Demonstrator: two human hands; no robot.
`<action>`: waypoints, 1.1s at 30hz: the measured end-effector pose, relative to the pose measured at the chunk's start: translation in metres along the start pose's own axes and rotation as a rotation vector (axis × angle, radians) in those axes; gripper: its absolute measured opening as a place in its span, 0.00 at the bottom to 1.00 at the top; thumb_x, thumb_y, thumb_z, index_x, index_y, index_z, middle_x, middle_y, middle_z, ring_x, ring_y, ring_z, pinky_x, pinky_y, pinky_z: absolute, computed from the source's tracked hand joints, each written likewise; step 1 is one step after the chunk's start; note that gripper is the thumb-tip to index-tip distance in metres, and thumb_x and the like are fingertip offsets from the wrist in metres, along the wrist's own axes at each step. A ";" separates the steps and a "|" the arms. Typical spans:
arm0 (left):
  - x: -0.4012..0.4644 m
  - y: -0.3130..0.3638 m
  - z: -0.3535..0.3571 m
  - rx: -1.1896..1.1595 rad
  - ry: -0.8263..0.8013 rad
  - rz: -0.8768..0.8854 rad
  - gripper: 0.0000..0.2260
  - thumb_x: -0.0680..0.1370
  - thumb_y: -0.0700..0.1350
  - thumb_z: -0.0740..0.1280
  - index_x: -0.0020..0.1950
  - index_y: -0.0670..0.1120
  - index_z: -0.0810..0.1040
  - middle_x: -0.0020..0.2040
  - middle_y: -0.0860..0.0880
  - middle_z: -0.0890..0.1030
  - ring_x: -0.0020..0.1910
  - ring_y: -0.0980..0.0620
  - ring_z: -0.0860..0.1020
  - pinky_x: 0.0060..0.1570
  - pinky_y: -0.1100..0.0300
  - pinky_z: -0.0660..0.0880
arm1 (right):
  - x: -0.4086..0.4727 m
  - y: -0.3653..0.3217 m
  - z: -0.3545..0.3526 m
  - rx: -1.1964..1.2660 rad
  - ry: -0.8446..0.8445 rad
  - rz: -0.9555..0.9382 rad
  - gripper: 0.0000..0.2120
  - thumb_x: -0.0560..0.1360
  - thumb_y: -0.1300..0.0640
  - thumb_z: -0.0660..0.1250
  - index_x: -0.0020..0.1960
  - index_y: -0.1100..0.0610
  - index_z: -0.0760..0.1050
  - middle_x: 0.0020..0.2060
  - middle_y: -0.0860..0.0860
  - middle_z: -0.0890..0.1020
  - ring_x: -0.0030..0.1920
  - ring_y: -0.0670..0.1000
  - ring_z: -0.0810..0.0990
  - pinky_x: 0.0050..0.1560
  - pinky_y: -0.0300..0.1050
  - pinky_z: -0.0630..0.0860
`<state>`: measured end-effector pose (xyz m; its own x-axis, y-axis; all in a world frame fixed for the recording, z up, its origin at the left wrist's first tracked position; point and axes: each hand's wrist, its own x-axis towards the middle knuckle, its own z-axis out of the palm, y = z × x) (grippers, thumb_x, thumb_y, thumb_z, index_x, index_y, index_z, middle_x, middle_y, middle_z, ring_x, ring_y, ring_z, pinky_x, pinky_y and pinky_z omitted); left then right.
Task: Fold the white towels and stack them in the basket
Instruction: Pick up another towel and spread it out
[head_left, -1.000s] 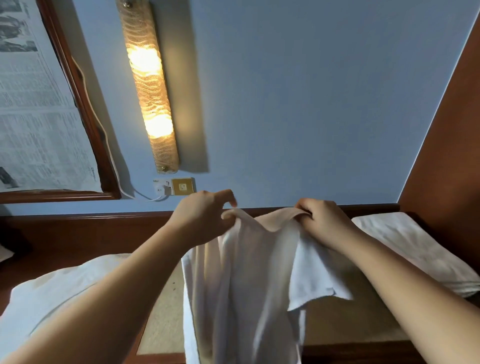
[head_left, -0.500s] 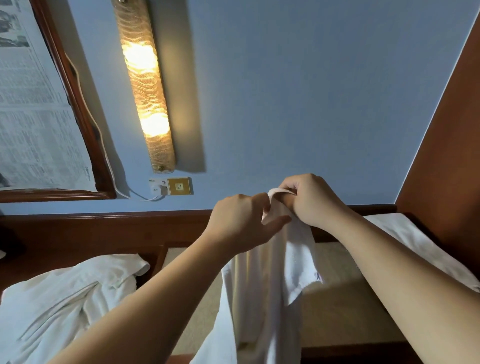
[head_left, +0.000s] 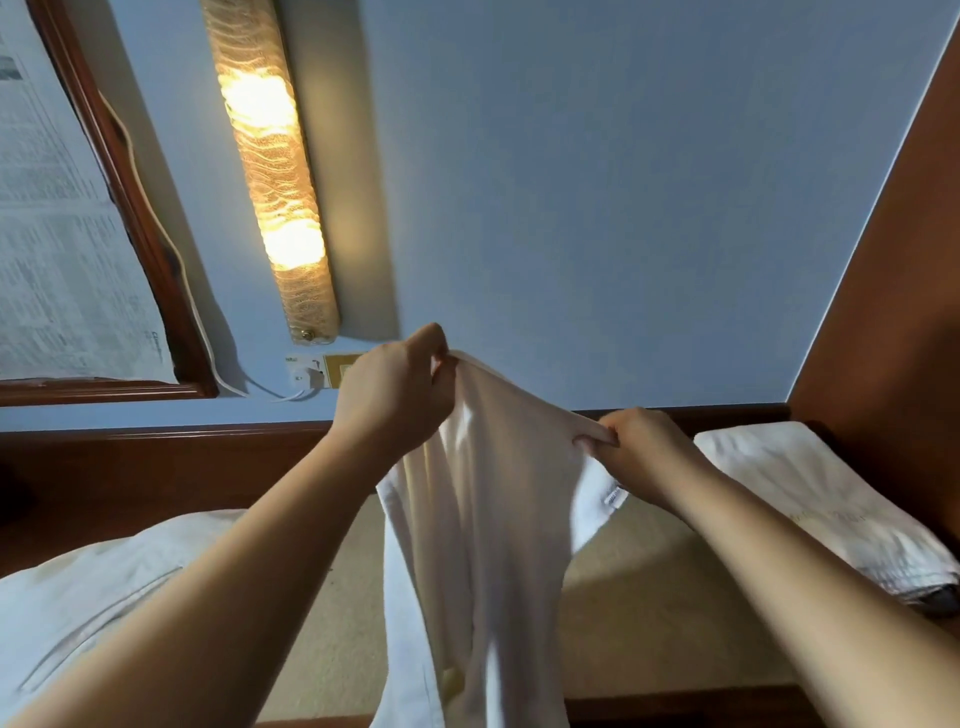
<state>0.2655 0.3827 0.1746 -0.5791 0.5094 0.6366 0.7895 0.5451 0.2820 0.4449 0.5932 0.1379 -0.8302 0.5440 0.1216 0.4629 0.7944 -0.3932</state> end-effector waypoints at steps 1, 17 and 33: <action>0.002 -0.007 0.000 0.007 -0.039 -0.038 0.05 0.82 0.54 0.63 0.51 0.54 0.74 0.34 0.50 0.79 0.34 0.44 0.77 0.32 0.55 0.70 | -0.001 0.005 0.000 -0.012 -0.016 0.026 0.26 0.81 0.41 0.66 0.30 0.55 0.68 0.22 0.49 0.75 0.29 0.49 0.76 0.34 0.45 0.69; -0.021 0.025 0.050 -1.421 -0.519 -0.910 0.20 0.78 0.29 0.66 0.70 0.41 0.76 0.48 0.41 0.82 0.47 0.44 0.81 0.44 0.55 0.80 | 0.006 -0.034 0.028 1.162 -0.303 0.328 0.07 0.78 0.58 0.74 0.52 0.63 0.85 0.44 0.58 0.88 0.40 0.52 0.87 0.43 0.47 0.84; -0.096 0.074 0.086 -1.309 -0.080 -0.713 0.07 0.80 0.45 0.71 0.56 0.48 0.87 0.52 0.44 0.87 0.54 0.44 0.85 0.54 0.51 0.82 | -0.012 -0.024 0.055 1.241 -0.022 0.246 0.06 0.76 0.54 0.76 0.52 0.51 0.87 0.45 0.46 0.89 0.51 0.51 0.88 0.54 0.53 0.85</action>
<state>0.3625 0.4315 0.0727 -0.8871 0.4572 0.0631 -0.0644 -0.2580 0.9640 0.4268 0.5526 0.0960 -0.7742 0.6271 -0.0862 0.0133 -0.1201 -0.9927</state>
